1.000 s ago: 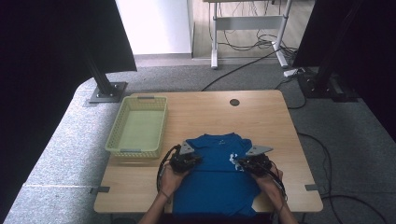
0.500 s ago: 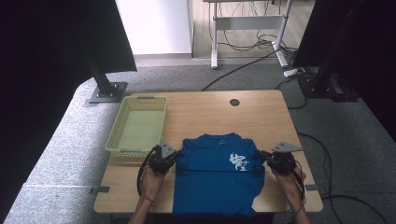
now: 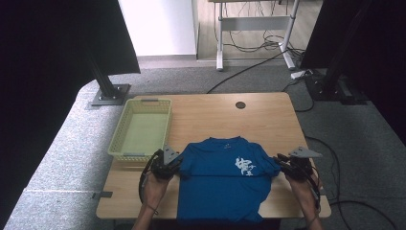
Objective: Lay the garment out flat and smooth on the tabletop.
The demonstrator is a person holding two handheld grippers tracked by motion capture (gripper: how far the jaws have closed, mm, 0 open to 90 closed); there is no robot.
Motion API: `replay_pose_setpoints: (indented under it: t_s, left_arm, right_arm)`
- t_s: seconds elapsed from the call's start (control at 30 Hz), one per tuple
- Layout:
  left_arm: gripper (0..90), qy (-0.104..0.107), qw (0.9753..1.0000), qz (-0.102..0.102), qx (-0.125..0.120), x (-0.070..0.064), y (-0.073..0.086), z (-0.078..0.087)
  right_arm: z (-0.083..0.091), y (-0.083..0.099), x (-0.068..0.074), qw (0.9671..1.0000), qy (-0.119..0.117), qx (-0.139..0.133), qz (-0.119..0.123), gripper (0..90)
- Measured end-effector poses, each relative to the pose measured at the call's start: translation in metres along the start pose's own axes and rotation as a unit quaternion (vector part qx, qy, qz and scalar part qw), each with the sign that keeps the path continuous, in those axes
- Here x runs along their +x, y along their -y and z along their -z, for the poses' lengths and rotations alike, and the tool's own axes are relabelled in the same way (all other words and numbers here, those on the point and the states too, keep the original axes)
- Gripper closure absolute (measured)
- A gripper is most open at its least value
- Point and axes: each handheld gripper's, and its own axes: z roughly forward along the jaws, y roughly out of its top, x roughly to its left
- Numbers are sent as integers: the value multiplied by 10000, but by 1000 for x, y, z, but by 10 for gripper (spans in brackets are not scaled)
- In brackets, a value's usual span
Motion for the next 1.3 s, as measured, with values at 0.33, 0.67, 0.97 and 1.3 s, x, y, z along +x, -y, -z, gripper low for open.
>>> replay_pose_setpoints:
  t_s: [0.33, 0.67, 0.97, 1.3]
  left_arm:
    - [651, 736, 9942, 318, 712, -22, 13, -58]
    - [611, 762, 9922, 583, 795, -12, 8, -78]
    - [595, 471, 9929, 680, 851, -1, -6, -100]
    - [524, 633, 9931, 770, 613, -7, -9, -82]
  right_arm:
    - [-43, 2, 29, 9960, -645, 596, 176, 546]
    - [-55, 9, 15, 9944, -271, 1006, 200, 497]
    - [-55, 9, -18, 9955, 14, 949, -31, 499]
    - [-37, 5, -21, 9982, -33, 567, -174, 384]
